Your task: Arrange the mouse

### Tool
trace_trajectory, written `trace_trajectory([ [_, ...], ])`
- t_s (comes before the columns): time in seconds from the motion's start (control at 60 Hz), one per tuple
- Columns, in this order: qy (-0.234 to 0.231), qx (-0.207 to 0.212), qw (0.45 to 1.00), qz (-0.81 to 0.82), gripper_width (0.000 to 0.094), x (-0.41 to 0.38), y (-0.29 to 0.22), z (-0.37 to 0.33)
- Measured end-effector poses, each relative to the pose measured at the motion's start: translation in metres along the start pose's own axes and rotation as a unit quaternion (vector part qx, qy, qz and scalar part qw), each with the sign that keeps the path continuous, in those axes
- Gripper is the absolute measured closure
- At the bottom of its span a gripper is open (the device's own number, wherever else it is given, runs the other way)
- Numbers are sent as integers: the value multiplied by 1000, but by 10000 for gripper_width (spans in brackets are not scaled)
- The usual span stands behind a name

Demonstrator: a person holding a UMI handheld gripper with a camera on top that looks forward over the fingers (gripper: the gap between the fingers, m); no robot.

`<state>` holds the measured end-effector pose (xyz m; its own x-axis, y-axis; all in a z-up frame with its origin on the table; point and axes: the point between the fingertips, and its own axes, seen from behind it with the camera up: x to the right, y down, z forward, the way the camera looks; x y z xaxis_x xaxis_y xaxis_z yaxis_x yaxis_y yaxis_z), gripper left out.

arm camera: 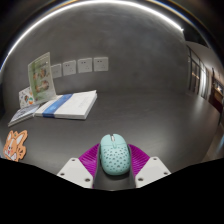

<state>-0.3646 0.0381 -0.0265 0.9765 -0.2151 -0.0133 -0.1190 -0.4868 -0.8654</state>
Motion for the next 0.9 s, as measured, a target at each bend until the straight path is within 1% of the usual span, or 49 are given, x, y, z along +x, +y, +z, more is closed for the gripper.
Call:
trace_trajectory([
  [0.067,19,-6,999,26,532,-27,7,-8],
  [0.083,20,-5,999,35,533,-33,-2,-10],
  [0.1,19,-1,999,41,532,-8,-4,-18],
  [0.2,29,56,997,46,530,-67,-57,-72],
  [0.217,31,69,996,42,531,-52,-69,-79],
  [0.267,29,108,993,36,534,-97,-106,-111],
  [0.367,10,160,987,27,534,-211,-155,-161],
  [0.383,5,168,985,26,536,-207,-156,-160],
  [0.433,-6,184,982,30,536,-271,-163,-174],
  [0.483,-15,190,981,35,535,-334,-156,-178],
  [0.55,-24,172,984,33,532,-386,-129,-159],
  [0.633,-36,110,993,33,531,-456,-69,-132],
  [0.683,-46,73,996,28,529,-474,-36,-108],
  [0.717,-41,55,997,23,528,-484,-16,-96],
  [0.817,-9,28,1000,7,528,-487,18,-84],
  [0.9,2,3,1000,6,524,-486,40,-78],
])
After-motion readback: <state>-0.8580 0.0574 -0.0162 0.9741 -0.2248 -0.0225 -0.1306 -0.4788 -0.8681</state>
